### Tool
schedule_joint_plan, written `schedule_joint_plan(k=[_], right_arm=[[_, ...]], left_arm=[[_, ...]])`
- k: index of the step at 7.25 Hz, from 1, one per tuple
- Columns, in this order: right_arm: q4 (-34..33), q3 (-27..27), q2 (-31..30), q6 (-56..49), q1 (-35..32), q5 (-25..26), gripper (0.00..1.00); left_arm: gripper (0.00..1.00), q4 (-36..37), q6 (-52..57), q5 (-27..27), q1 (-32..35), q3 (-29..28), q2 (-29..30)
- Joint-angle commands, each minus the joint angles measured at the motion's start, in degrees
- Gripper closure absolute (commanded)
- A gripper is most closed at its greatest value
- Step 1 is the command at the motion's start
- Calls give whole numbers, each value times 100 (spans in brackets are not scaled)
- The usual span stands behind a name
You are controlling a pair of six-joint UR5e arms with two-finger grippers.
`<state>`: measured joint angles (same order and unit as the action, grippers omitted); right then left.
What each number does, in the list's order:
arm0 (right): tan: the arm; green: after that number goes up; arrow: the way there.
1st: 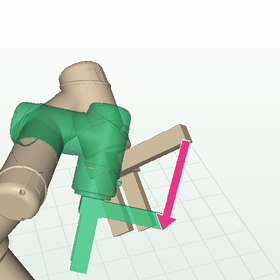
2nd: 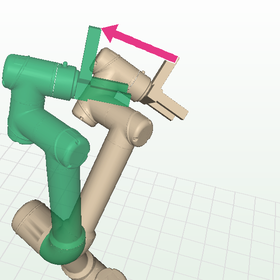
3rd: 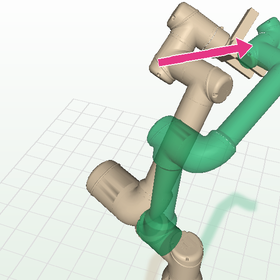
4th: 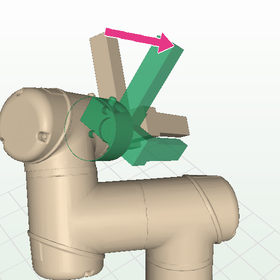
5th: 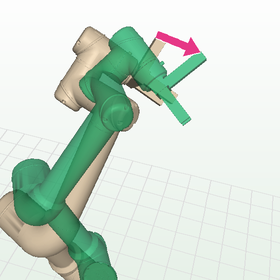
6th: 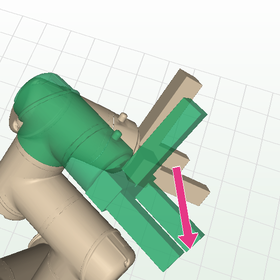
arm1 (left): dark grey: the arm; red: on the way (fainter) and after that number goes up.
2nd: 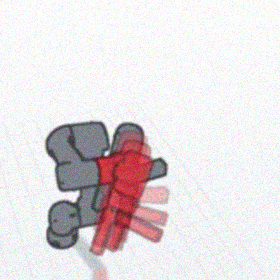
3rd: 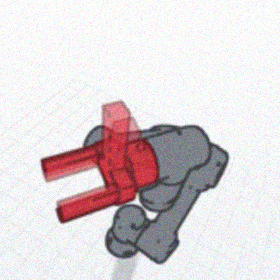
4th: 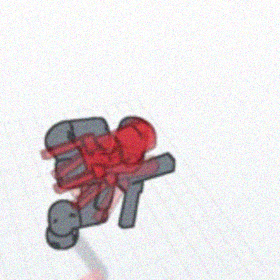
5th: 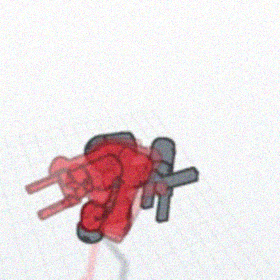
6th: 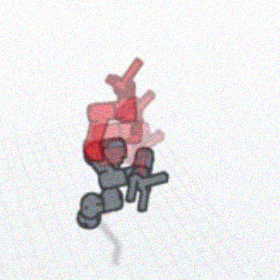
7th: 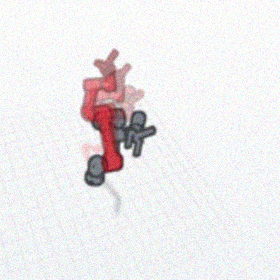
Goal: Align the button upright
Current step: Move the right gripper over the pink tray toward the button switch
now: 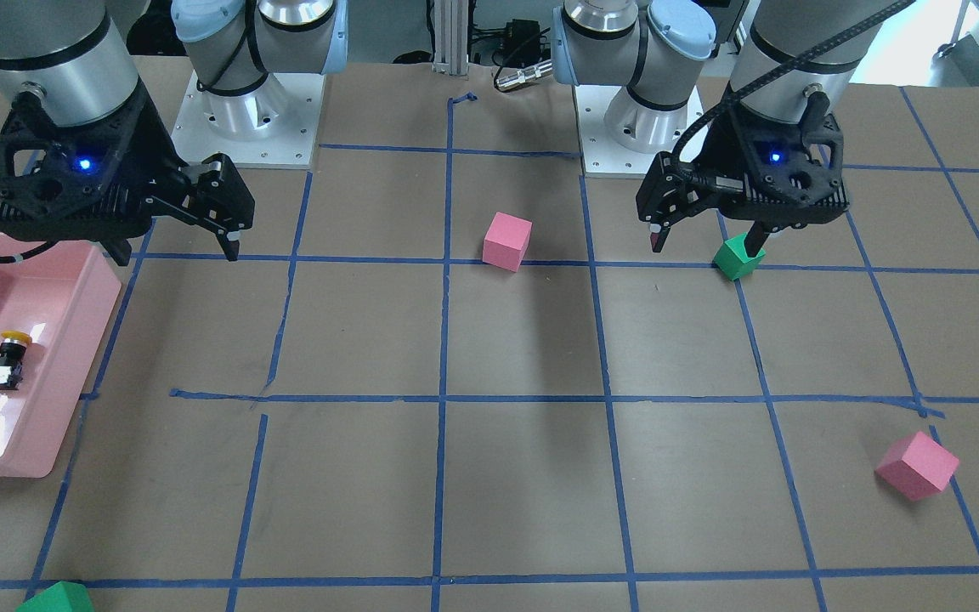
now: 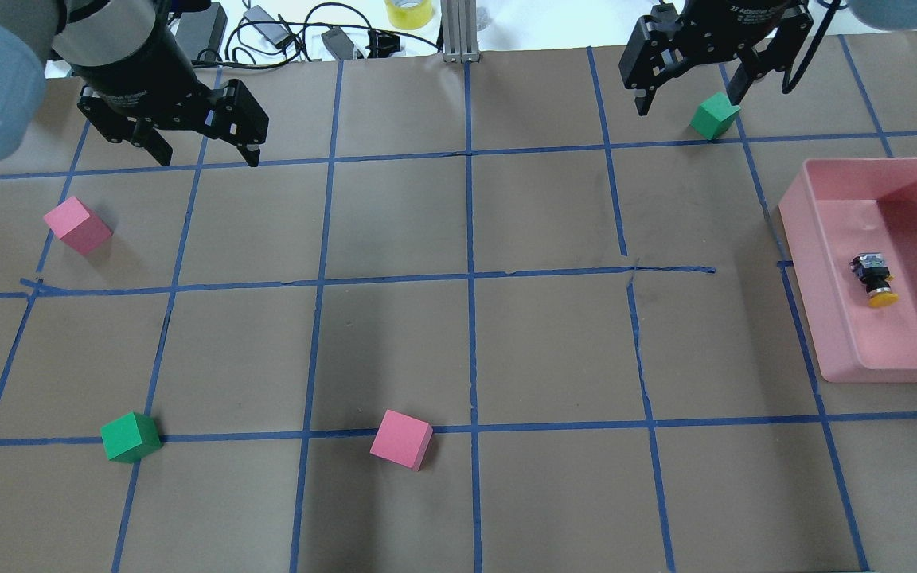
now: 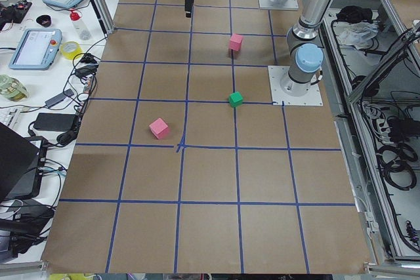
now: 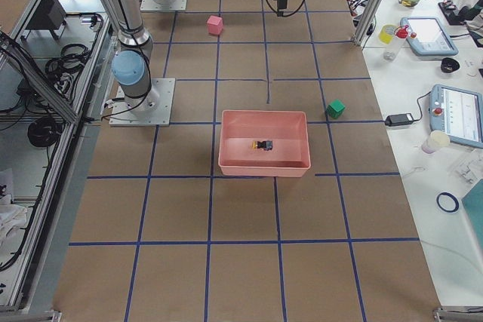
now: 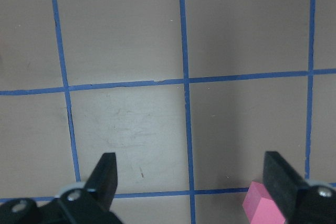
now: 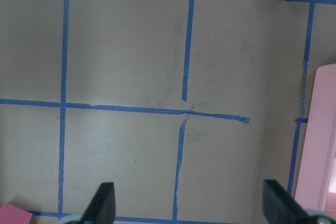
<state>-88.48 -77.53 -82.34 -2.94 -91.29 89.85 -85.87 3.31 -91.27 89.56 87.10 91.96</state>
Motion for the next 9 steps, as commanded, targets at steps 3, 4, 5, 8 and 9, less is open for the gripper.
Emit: schedule_joint_plan(k=[3,4,5,8,9], right_arm=[[-20,115,68,-74,705,23,0],[-38,107,103,-728,1222,50,0],[-12,11,225,-1352,1819,67,0],[-588,-129,972,-2219,3159,67,2],[-1531,-774,930,-2489,3187,329,5]], left_arm=[[0,0,-15,-40,0,-9,-20],[0,0,-15,-40,0,-9,-20],[0,0,-6,-5,-9,-27,-20],[0,17,-32,-14,-9,-44,-20],[0,87,-24,-14,-9,-18,-20]])
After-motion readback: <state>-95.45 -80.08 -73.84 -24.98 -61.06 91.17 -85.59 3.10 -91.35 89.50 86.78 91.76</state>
